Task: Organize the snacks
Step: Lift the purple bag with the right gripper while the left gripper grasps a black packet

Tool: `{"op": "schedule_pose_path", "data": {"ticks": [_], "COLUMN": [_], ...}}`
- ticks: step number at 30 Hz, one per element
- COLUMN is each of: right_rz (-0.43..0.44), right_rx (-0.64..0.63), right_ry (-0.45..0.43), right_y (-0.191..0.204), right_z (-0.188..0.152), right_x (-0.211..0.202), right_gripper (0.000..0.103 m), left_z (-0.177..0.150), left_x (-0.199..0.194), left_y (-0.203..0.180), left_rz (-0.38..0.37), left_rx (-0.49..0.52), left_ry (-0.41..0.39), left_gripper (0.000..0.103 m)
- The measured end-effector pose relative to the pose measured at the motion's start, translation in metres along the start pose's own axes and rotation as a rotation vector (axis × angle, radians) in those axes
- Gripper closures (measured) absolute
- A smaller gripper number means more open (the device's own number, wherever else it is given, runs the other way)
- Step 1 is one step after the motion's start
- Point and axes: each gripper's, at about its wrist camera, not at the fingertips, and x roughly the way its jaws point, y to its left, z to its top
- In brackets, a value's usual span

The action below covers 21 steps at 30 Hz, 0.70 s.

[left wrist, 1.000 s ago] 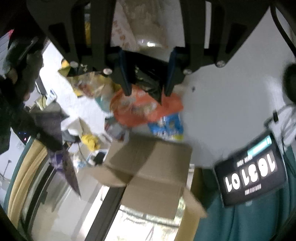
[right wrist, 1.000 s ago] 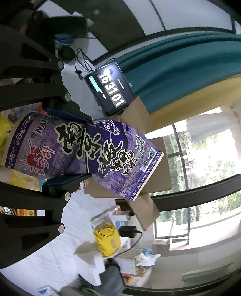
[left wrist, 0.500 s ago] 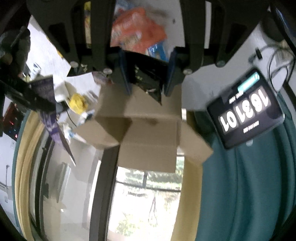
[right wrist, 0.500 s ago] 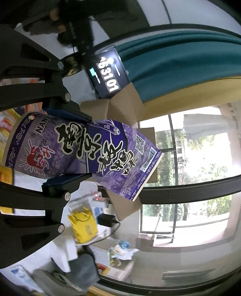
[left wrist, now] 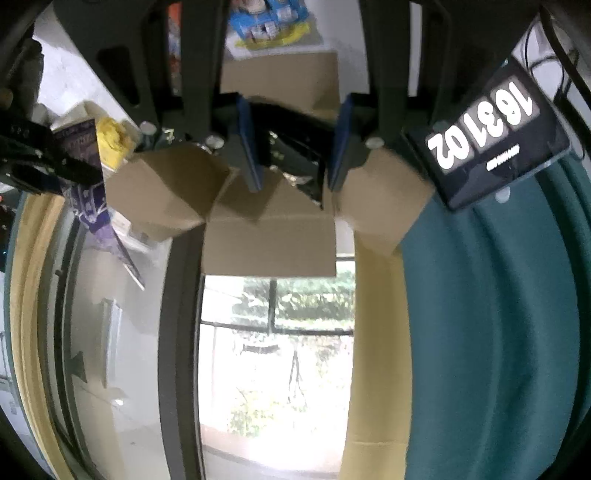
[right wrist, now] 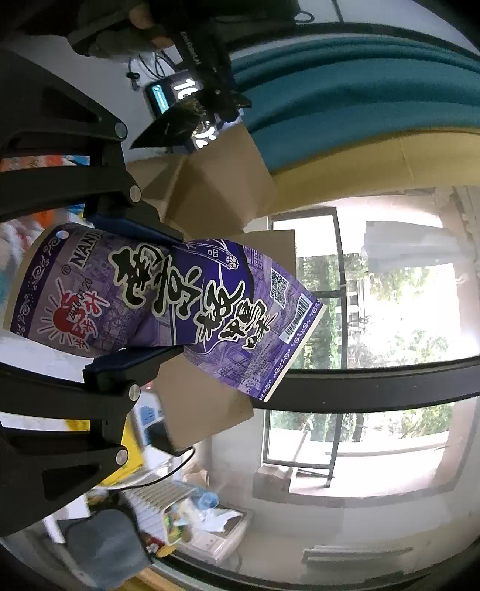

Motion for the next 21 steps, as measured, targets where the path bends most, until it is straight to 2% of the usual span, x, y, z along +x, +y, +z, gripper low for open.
{"op": "schedule_pose_path", "data": {"ticks": [5,13,14,15,16,17,18,21], "right_rz": [0.009,0.02,0.019,0.021,0.035,0.048,0.051,0.037], "right_rx": [-0.014,0.014,0.017,0.02,0.022,0.02,0.02,0.025], "right_ry": [0.004,0.044,0.049,0.049,0.045,0.045,0.05,0.044], "right_y": [-0.002,-0.013,-0.013,-0.015,-0.016,-0.016,-0.017,-0.018], "right_z": [0.017,0.033,0.035,0.037,0.038,0.039,0.04,0.042], "right_x": [0.034,0.086,0.092,0.098,0.105,0.11,0.115,0.12], "right_gripper": [0.049,0.048,0.048,0.046,0.038,0.031,0.024,0.023], "left_z": [0.009,0.009,0.008,0.008,0.008,0.008,0.008,0.008], "left_x": [0.032,0.095,0.097,0.102,0.105,0.105,0.105,0.098], "left_y": [-0.001,0.005,0.004,0.005,0.004,0.004,0.004,0.006], "left_rz": [0.026,0.069,0.075,0.083,0.09,0.096,0.099,0.102], "left_rx": [0.011,0.014,0.014,0.013,0.017,0.015,0.008,-0.004], "left_ry": [-0.014,0.037,0.043,0.046,0.048,0.047,0.045,0.053], "left_gripper": [0.066,0.064,0.059,0.048,0.039,0.022,0.016,0.016]}}
